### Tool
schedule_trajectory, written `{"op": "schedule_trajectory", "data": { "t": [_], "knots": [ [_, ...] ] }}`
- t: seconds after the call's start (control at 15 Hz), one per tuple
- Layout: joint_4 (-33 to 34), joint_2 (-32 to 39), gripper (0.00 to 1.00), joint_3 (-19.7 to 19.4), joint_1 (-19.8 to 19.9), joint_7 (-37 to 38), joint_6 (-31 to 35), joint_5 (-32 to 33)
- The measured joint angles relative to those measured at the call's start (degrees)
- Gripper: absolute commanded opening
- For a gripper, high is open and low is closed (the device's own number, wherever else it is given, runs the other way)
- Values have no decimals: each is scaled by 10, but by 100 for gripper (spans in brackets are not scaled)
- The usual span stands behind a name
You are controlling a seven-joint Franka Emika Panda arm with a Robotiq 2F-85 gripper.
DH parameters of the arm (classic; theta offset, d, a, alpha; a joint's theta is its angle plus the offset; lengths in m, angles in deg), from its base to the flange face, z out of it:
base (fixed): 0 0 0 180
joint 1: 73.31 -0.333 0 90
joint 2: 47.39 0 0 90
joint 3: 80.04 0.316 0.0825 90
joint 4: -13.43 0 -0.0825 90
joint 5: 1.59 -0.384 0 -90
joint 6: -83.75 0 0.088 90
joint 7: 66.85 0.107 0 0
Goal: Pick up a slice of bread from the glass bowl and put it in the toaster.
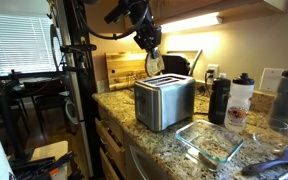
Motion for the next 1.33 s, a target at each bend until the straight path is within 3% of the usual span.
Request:
{"op": "schedule_trajectory", "data": {
  "t": [1.33],
  "knots": [
    [37,59,8,-7,0,-1,4,18]
  ]
}}
